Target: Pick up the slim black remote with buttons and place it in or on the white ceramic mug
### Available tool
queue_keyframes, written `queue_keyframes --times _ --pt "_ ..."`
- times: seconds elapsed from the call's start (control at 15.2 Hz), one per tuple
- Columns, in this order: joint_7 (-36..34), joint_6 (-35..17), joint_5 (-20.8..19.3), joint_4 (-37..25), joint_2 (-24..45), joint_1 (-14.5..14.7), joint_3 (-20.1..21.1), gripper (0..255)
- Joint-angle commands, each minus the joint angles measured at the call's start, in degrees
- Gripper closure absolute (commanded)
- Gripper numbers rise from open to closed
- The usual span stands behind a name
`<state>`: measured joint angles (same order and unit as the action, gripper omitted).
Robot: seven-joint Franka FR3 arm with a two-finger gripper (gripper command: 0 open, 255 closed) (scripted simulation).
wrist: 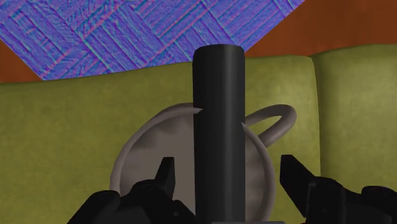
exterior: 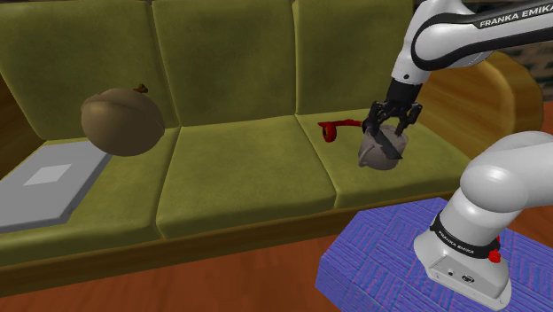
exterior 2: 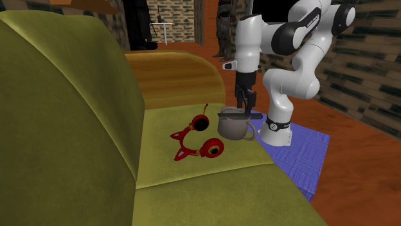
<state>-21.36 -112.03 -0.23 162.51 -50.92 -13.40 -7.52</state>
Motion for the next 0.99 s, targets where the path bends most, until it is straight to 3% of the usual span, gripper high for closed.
queue_keyframes --times 0.0,0.2,0.46,0.92 --pt "0.0 0.0 0.0 0.0 0.0 0.0 0.0 0" --pt "0.0 0.0 0.0 0.0 0.0 0.0 0.0 0" --pt "0.0 8.0 0.0 -6.7 -1.2 -0.1 0.1 0" --pt "0.0 8.0 0.0 -6.7 -1.2 -0.1 0.1 0"
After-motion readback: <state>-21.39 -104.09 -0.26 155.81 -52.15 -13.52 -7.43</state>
